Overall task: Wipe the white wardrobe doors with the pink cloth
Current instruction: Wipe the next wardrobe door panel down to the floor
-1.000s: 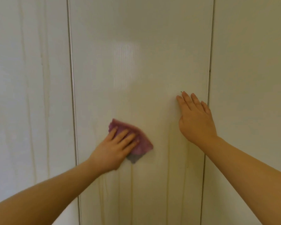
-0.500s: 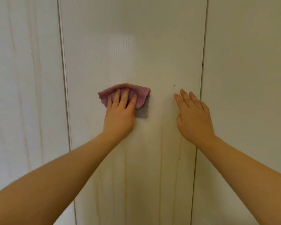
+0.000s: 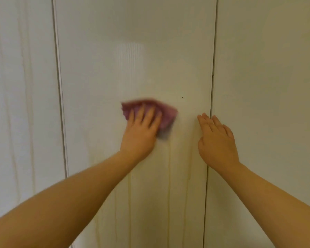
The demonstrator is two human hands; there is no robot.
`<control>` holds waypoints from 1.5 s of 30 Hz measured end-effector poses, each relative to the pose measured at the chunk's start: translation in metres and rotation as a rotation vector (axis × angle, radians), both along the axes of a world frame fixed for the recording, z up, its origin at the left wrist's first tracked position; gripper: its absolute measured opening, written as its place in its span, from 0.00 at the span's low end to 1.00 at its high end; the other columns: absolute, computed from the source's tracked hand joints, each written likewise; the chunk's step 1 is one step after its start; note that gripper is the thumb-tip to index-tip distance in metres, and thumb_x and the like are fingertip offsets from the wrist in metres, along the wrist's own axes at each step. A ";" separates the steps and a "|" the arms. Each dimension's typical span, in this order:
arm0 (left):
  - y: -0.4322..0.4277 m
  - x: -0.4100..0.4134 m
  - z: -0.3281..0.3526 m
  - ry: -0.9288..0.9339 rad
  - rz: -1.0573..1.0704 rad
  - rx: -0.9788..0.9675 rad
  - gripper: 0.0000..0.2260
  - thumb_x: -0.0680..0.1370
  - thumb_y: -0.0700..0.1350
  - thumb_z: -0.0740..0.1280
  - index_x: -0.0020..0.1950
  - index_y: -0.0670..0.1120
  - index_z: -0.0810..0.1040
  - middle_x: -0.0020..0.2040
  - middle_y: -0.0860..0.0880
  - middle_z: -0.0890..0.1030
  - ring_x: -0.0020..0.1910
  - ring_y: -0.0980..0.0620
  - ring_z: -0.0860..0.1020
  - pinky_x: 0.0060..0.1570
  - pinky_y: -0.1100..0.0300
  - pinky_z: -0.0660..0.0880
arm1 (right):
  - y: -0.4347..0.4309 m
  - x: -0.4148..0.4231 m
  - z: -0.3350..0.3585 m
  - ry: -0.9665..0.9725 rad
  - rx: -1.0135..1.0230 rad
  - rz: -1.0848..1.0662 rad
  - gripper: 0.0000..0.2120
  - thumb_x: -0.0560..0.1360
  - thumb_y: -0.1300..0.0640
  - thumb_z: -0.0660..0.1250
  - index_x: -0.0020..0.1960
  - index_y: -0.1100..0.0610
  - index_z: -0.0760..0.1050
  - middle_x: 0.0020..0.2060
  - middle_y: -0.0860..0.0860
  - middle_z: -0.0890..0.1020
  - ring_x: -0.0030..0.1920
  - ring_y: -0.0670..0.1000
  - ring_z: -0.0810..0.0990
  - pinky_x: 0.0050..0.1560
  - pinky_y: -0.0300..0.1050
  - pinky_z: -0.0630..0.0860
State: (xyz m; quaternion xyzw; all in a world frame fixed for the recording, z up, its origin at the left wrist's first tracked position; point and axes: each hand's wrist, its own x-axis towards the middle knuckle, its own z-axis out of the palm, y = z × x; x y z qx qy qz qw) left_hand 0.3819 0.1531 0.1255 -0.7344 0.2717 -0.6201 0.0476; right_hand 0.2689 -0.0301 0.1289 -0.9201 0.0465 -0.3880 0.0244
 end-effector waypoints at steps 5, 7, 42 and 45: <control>0.021 0.001 -0.059 -0.031 -0.058 0.543 0.30 0.61 0.50 0.76 0.62 0.44 0.79 0.60 0.42 0.79 0.60 0.37 0.71 0.60 0.40 0.67 | -0.006 -0.008 -0.004 0.032 -0.009 0.005 0.30 0.78 0.63 0.50 0.76 0.52 0.43 0.76 0.47 0.51 0.76 0.50 0.44 0.72 0.46 0.42; 0.023 0.008 -0.016 -0.137 -0.012 0.505 0.29 0.61 0.50 0.73 0.61 0.43 0.79 0.58 0.41 0.80 0.56 0.37 0.76 0.54 0.41 0.73 | -0.009 -0.010 -0.002 0.021 0.005 -0.003 0.30 0.78 0.63 0.51 0.76 0.52 0.44 0.76 0.46 0.51 0.76 0.50 0.44 0.72 0.46 0.43; -0.039 -0.031 -0.019 0.180 0.102 0.920 0.41 0.60 0.54 0.78 0.71 0.48 0.71 0.71 0.43 0.70 0.70 0.40 0.67 0.70 0.40 0.52 | -0.038 -0.048 -0.016 0.123 -0.004 -0.038 0.29 0.79 0.61 0.52 0.76 0.50 0.46 0.76 0.46 0.47 0.76 0.49 0.44 0.72 0.45 0.46; -0.040 -0.013 0.045 0.002 0.121 0.527 0.38 0.49 0.51 0.81 0.58 0.44 0.82 0.58 0.40 0.80 0.56 0.36 0.79 0.53 0.35 0.72 | -0.041 -0.047 -0.015 0.114 0.007 -0.041 0.29 0.78 0.62 0.52 0.76 0.50 0.47 0.76 0.46 0.48 0.76 0.49 0.45 0.72 0.46 0.47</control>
